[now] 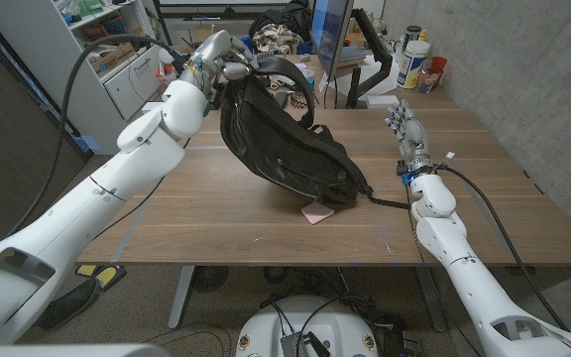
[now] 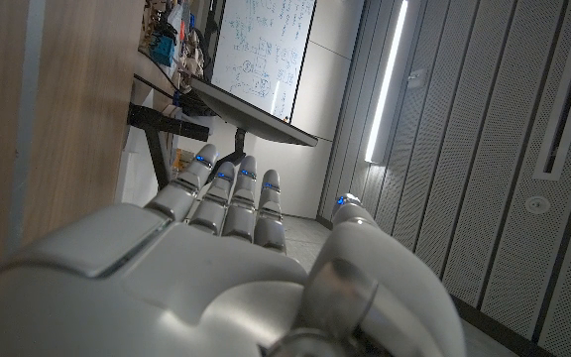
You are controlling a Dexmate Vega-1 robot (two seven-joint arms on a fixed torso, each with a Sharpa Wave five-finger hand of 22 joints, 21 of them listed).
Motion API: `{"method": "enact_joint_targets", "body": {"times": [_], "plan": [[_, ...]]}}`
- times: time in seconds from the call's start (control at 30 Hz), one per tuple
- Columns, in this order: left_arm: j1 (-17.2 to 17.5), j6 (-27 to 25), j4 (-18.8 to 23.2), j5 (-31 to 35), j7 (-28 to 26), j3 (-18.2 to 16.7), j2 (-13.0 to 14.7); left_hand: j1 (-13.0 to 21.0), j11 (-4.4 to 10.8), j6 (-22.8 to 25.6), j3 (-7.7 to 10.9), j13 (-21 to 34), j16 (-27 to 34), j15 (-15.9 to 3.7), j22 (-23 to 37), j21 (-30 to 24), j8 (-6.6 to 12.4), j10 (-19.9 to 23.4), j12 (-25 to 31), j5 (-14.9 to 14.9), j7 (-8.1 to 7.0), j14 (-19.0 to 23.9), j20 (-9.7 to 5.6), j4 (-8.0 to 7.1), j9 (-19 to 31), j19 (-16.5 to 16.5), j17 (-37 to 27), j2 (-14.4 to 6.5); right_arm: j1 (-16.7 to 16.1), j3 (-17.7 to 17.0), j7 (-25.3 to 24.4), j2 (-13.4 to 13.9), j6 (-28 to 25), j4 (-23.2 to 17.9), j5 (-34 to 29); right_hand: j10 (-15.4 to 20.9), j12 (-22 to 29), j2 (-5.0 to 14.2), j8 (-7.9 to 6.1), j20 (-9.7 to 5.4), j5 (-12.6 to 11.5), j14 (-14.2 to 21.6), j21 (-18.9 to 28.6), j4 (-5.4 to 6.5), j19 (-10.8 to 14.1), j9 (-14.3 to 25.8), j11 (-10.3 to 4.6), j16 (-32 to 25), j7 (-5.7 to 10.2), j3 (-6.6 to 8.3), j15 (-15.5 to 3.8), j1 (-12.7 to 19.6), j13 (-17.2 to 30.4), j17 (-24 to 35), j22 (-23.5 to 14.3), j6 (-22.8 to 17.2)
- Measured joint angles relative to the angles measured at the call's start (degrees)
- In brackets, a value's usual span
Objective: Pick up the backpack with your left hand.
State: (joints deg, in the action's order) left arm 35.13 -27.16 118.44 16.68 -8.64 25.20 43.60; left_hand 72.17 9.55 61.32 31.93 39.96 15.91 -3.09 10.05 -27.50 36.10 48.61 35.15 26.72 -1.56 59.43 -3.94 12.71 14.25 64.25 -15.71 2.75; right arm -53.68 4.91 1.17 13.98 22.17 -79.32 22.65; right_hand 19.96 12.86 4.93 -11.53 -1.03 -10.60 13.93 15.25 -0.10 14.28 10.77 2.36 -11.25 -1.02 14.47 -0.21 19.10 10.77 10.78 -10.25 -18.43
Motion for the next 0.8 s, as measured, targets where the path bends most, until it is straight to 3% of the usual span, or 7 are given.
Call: {"method": "enact_joint_targets", "body": {"times": [0.13,0.3,0.33,0.37,0.8], "plan": [[-3.5,0.4,-1.5,1.1,1.5,1.4,-0.9,0.0,0.09,0.0,0.00,0.0,-0.1,0.00,0.0,0.0,0.00,0.1,0.0,0.2,0.00,0.0,-0.16,0.00,0.0,-0.2,0.0,0.0,-0.6,-0.2,-0.2,0.3,-0.2,-0.5,0.1,0.0,0.0,0.00,0.00,0.00,0.0,0.0,-0.2,-0.15,0.0,0.0,0.00,0.0,0.00,-0.15,0.00,0.0,0.0,0.0,0.0,0.0],[-5.0,0.5,-2.2,2.4,3.2,2.0,-1.4,0.0,0.26,0.2,0.00,0.0,-0.4,-0.01,0.0,0.0,-0.01,0.3,-0.4,0.2,-0.23,0.0,-0.06,0.00,-0.1,-0.7,0.0,0.0,-1.1,-0.4,-0.3,0.5,-0.3,-0.9,0.2,0.0,0.0,0.00,0.00,0.00,0.0,0.0,-0.2,-0.15,0.0,0.0,0.00,0.0,0.00,-0.15,0.00,0.0,0.0,0.0,0.0,0.0],[-7.9,0.5,-3.4,2.7,3.6,3.2,-2.2,0.0,0.26,0.2,0.00,0.0,-0.5,-0.02,0.0,-0.1,-0.01,0.3,-0.4,0.2,-0.23,0.0,-0.15,0.00,-0.2,-0.8,0.0,0.0,-1.1,-0.4,-0.6,0.6,-0.3,-0.9,0.2,0.0,0.0,0.00,0.00,0.00,0.0,0.2,-0.2,-0.15,0.0,0.0,0.00,0.0,0.00,-0.15,-0.17,0.0,0.0,0.0,0.0,0.0],[-8.5,0.5,-3.6,2.7,3.6,3.5,-2.4,0.0,0.26,0.2,0.00,0.0,-0.5,-0.02,0.0,-0.1,-0.01,0.3,-0.4,0.2,-0.23,0.0,-0.24,0.00,-0.2,-0.9,0.0,0.0,-1.2,-0.5,-0.6,0.7,-0.3,-1.0,0.2,0.0,0.0,0.00,0.00,0.00,0.0,0.2,-0.2,-0.15,0.0,0.0,0.00,0.0,0.00,-0.15,-0.22,0.0,0.0,0.0,0.0,0.0],[-13.7,0.3,-5.9,4.7,6.2,5.4,-4.4,0.0,0.27,-0.1,0.00,0.3,-1.0,-0.79,0.0,-0.1,-0.01,0.3,-0.4,0.4,-0.54,0.4,-0.24,0.00,-0.3,-0.9,0.0,0.0,-1.7,-0.8,-0.7,0.9,-0.2,-0.9,0.4,0.0,0.0,0.00,0.00,0.00,0.0,0.2,-0.4,-0.32,0.0,0.0,0.00,0.0,0.00,0.03,-0.21,0.0,0.0,-0.1,0.0,0.0]]}}
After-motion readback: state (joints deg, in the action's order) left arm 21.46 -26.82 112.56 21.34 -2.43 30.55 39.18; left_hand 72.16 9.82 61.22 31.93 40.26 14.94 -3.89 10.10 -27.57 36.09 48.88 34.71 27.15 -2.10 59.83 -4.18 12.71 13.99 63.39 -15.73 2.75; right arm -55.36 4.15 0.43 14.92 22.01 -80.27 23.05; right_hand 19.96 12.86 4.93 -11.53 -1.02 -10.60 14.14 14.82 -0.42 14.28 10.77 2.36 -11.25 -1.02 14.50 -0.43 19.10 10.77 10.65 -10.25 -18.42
